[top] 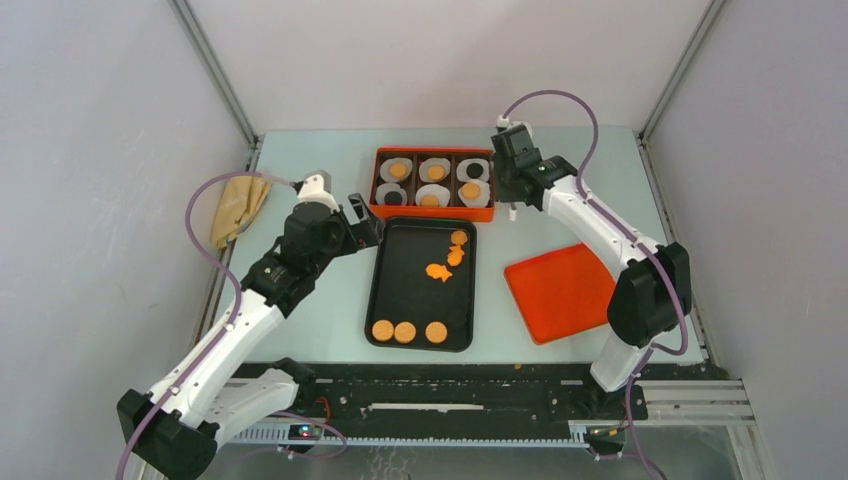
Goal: Pack the cookies
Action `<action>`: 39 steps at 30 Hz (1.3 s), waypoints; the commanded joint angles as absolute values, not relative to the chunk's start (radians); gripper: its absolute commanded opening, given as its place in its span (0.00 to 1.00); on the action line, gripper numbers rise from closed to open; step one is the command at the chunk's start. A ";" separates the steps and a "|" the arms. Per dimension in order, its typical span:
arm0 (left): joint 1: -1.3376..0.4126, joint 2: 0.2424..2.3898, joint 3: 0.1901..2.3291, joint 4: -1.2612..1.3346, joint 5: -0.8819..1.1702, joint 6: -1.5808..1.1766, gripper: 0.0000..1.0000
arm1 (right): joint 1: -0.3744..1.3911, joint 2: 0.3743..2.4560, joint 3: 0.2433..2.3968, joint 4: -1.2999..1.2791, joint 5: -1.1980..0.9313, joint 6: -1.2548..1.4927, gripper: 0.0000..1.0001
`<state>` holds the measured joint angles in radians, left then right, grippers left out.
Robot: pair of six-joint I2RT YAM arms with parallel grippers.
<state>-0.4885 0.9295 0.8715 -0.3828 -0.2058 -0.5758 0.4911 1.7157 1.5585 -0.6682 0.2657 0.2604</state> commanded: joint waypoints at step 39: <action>-0.488 1.005 0.912 -0.342 -0.161 -0.580 0.98 | 0.152 2.073 1.841 -0.765 0.154 0.340 0.71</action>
<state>-0.4885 1.0016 0.8719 -0.3759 -0.1806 -0.5770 0.1272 2.2833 1.9041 -0.8173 0.1463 0.3420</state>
